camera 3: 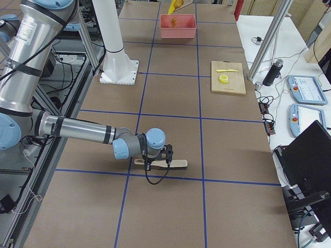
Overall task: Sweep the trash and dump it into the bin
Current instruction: 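Tip the dustpan over the pink bin to dump the vegetables, then raise the empty dustpan out of the bin and carry it onto the table, then lower the dustpan flat onto the table and open the left gripper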
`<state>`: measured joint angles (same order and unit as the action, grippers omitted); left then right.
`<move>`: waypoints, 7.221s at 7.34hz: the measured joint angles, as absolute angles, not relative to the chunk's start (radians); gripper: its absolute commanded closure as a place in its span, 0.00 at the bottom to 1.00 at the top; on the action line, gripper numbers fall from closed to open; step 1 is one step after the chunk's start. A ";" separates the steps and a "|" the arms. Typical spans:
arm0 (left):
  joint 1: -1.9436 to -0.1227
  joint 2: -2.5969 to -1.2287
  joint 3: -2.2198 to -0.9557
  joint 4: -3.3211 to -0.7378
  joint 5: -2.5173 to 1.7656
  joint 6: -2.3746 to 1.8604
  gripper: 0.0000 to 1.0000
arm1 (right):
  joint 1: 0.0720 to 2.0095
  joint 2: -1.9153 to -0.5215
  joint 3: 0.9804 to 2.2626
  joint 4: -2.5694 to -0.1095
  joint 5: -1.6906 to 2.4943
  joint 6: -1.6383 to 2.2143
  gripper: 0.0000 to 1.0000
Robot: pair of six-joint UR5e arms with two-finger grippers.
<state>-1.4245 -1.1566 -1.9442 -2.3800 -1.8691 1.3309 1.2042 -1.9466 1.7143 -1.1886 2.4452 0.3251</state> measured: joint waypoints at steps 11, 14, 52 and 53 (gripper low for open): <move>-1.411 -1.235 -1.946 -2.346 -1.949 1.226 1.00 | 1.535 -1.577 1.694 -1.868 2.316 -0.158 0.00; -1.405 -1.238 -1.952 -2.343 -2.116 0.894 1.00 | 1.542 -1.549 1.678 -1.904 2.285 -0.161 0.00; -0.669 -2.255 -1.487 -1.579 -2.007 0.573 0.01 | 1.530 -1.510 1.607 -1.714 2.317 -0.058 0.00; -0.675 -2.251 -1.502 -1.577 -2.006 0.566 0.01 | 1.530 -1.511 1.606 -1.714 2.322 -0.058 0.00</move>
<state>-0.6748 -2.2515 -1.5020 -1.5770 -2.0065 0.5665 1.5300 -1.5109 1.6064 -1.7143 2.3216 -0.0581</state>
